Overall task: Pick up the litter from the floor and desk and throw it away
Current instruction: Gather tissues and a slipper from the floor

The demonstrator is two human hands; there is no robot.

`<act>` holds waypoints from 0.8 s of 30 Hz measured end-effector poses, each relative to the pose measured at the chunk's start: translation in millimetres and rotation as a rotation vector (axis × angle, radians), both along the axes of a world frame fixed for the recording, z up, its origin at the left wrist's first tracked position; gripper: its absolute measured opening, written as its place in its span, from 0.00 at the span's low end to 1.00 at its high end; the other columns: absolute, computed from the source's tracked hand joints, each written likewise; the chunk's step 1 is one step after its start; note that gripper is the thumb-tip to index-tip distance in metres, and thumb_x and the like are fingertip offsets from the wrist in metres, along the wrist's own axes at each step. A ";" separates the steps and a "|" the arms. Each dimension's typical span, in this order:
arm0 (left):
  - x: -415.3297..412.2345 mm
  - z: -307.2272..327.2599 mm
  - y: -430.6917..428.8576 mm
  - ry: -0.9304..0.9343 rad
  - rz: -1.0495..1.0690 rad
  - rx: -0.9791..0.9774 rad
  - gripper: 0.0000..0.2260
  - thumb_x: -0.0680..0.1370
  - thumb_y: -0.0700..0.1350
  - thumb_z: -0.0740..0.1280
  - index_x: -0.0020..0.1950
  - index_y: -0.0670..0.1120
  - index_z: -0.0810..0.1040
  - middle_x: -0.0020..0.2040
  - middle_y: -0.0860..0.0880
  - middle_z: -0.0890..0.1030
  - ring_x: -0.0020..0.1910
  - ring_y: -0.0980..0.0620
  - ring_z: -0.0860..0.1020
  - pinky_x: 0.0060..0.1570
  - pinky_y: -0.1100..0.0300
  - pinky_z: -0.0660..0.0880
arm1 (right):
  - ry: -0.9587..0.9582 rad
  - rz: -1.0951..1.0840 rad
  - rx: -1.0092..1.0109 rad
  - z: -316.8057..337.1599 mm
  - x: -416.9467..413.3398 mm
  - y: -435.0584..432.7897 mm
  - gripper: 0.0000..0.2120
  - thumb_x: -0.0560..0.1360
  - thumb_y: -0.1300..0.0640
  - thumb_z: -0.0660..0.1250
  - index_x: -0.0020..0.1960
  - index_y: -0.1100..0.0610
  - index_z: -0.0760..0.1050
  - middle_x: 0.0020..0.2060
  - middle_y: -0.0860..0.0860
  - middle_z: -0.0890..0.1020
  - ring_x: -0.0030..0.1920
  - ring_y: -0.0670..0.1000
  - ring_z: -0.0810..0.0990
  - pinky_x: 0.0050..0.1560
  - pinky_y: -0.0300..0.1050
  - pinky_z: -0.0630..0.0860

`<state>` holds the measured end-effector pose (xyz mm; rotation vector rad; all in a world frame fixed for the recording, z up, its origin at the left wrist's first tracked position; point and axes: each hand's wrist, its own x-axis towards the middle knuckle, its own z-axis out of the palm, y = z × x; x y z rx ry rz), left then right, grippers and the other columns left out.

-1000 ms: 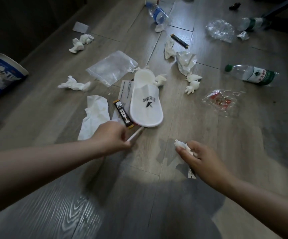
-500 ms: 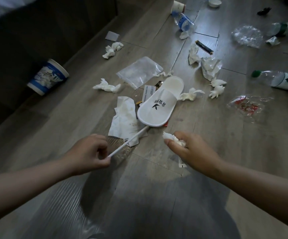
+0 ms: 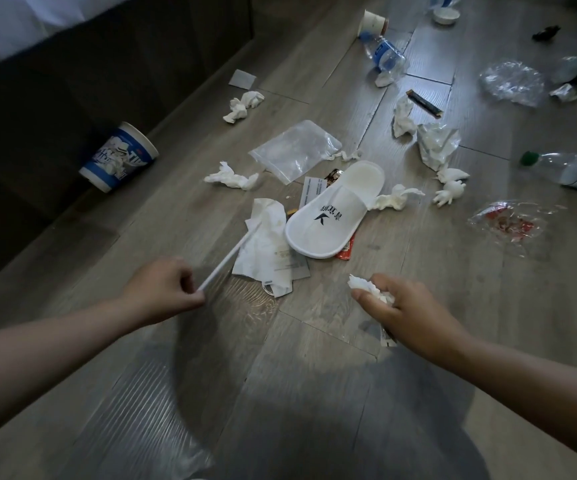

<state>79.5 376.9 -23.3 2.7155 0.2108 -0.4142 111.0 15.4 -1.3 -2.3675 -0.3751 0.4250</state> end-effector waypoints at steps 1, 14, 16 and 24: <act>9.3 -3.5 -9.1 0.033 0.040 -0.002 0.11 0.69 0.48 0.73 0.31 0.46 0.76 0.33 0.48 0.79 0.35 0.49 0.77 0.35 0.57 0.71 | 0.006 -0.003 0.013 0.1 0.3 0.5 0.19 0.75 0.39 0.61 0.32 0.49 0.67 0.23 0.42 0.74 0.23 0.42 0.71 0.25 0.34 0.62; 73.5 -1.0 -105.1 0.073 -0.191 -0.007 0.10 0.70 0.49 0.71 0.31 0.47 0.76 0.34 0.49 0.79 0.36 0.51 0.76 0.31 0.60 0.68 | 0.036 -0.081 0.053 -13.3 -2.2 -25.9 0.17 0.77 0.42 0.63 0.33 0.50 0.69 0.24 0.41 0.75 0.25 0.41 0.72 0.27 0.35 0.67; 74.8 -3.1 -112.0 0.068 -0.233 -0.010 0.08 0.71 0.48 0.70 0.34 0.46 0.77 0.37 0.47 0.79 0.38 0.49 0.77 0.35 0.57 0.72 | 0.041 -0.086 0.060 -15.3 -0.5 -30.9 0.17 0.76 0.41 0.62 0.34 0.50 0.71 0.25 0.43 0.76 0.26 0.42 0.74 0.27 0.36 0.67; 93.4 -8.6 -117.3 -0.030 0.003 -0.017 0.13 0.70 0.47 0.70 0.29 0.46 0.71 0.35 0.45 0.78 0.38 0.46 0.76 0.33 0.57 0.68 | 0.039 -0.093 0.079 -19.4 0.1 -41.9 0.18 0.75 0.39 0.61 0.33 0.49 0.70 0.26 0.41 0.75 0.26 0.41 0.72 0.27 0.35 0.66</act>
